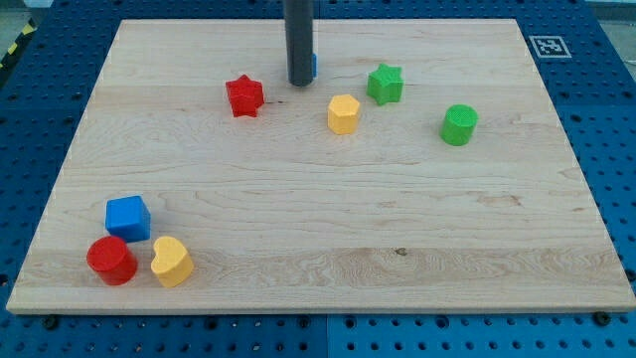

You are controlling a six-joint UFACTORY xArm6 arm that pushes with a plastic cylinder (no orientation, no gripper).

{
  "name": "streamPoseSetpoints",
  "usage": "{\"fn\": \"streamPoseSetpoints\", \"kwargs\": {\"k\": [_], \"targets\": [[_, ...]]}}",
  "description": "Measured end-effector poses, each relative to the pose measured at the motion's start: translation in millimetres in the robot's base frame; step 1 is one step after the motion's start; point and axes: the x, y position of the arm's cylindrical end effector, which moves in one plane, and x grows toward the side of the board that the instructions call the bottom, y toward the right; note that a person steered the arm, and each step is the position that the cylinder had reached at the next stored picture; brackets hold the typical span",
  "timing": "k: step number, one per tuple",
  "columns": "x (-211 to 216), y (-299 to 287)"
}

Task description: Push the red star to the blue cube

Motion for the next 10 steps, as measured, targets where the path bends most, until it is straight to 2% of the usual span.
{"fn": "streamPoseSetpoints", "kwargs": {"k": [4, 7, 9, 10], "targets": [[40, -77], [95, -90], [65, -96], [71, -132]]}}
